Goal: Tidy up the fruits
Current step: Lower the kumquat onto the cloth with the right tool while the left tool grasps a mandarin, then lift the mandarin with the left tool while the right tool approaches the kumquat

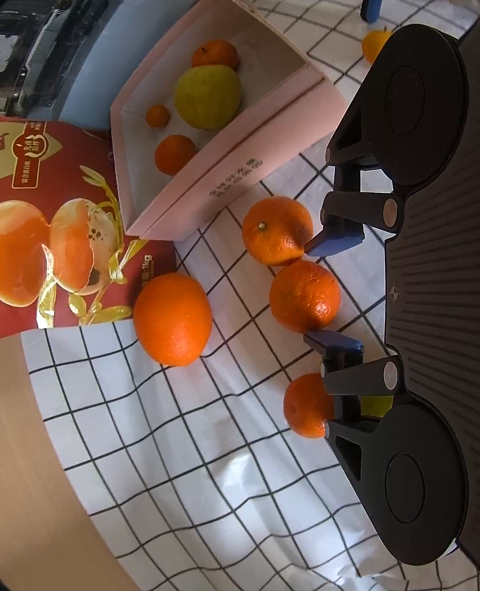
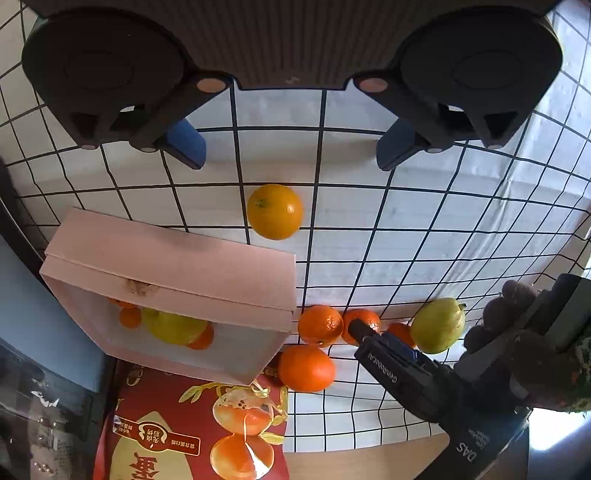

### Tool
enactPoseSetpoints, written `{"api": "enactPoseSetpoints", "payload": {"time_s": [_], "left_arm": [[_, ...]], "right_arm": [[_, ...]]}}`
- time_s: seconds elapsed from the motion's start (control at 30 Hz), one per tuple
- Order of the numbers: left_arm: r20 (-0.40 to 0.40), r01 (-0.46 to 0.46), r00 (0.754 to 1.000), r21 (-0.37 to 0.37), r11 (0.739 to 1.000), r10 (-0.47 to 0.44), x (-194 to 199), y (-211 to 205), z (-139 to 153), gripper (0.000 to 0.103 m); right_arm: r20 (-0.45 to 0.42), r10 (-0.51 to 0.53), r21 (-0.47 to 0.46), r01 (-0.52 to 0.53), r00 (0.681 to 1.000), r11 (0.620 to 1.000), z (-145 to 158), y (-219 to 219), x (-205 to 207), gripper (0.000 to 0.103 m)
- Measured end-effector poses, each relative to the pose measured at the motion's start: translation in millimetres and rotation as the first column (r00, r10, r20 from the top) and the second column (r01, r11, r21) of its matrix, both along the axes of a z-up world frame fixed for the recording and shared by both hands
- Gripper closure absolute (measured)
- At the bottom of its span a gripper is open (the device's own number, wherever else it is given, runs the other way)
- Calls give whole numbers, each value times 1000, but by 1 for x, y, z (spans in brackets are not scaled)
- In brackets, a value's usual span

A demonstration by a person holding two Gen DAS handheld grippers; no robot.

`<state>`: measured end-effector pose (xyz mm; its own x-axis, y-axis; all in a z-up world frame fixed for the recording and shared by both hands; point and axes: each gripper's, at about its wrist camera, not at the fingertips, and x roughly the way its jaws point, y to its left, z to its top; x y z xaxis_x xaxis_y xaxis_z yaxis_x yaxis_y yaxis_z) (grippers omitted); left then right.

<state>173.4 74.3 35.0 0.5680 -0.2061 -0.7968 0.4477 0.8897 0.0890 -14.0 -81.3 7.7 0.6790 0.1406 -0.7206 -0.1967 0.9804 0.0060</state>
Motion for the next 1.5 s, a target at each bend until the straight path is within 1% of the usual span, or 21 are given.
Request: {"api": "enactPoseSetpoints", "payload": {"time_s": [0.17,0.3,0.37,0.4,0.5,0.67,0.77,0.83,0.9,0.93,0.97,1.07,1.13,1.23,1.3,1.43,1.5], "left_arm": [[28,-22,999,-3,1000,22,3,-1,-1,55],[31,-34,999,-9,999,34,3,0,1,57],[28,-37,999,-24,999,38,-2,2,2,58],[18,-45,999,-43,998,46,-5,3,4,58],[-13,-67,998,-88,994,66,-20,9,8,58],[-21,-88,996,-118,989,86,-73,14,14,60],[-52,-114,993,-138,984,108,-105,20,14,63],[-90,-147,987,-155,977,135,-120,27,11,66],[-111,-176,981,-169,970,158,-130,33,8,72],[-115,-186,979,-176,967,168,-135,35,6,74],[-116,-196,977,-178,964,177,-139,37,5,78],[-133,-218,971,-165,962,198,-143,38,-4,79],[-139,-239,967,-188,953,215,-146,42,-4,79],[-127,-258,964,-218,941,235,-148,48,0,79],[-130,-262,963,-238,935,237,-146,50,1,79],[-134,-258,964,-254,932,230,-147,55,2,79],[-141,-260,963,-270,927,229,-148,58,1,78]], "right_arm": [[6,-4,1,4,1000,1000,-1,0,-1,3],[5,-4,1,4,1000,1000,-1,0,0,2],[4,-4,1,4,1000,1000,-1,-1,0,0],[3,-7,1,7,1000,1000,-1,-1,0,0],[3,-6,1,6,1000,1000,-1,-1,0,0],[4,-6,2,6,1000,1000,-1,-1,0,0],[4,3,5,-3,1000,1000,0,-2,-1,0],[7,3,5,-3,1000,1000,0,-2,-3,0],[7,1,6,-1,1000,1000,0,-2,-4,0],[6,-3,7,3,1000,1000,0,-2,-5,0],[5,-12,6,12,1000,1000,0,-1,-6,0],[1,-18,5,18,1000,1000,1,-2,-10,0],[2,7,6,-7,1000,1000,1,-4,-10,0],[-8,19,5,-19,1000,1000,2,-5,-9,0],[-23,23,13,-23,999,1000,5,-5,-3,3],[-38,22,16,-22,999,1000,7,-3,11,9],[-38,35,10,-34,999,999,8,0,16,14]]}}
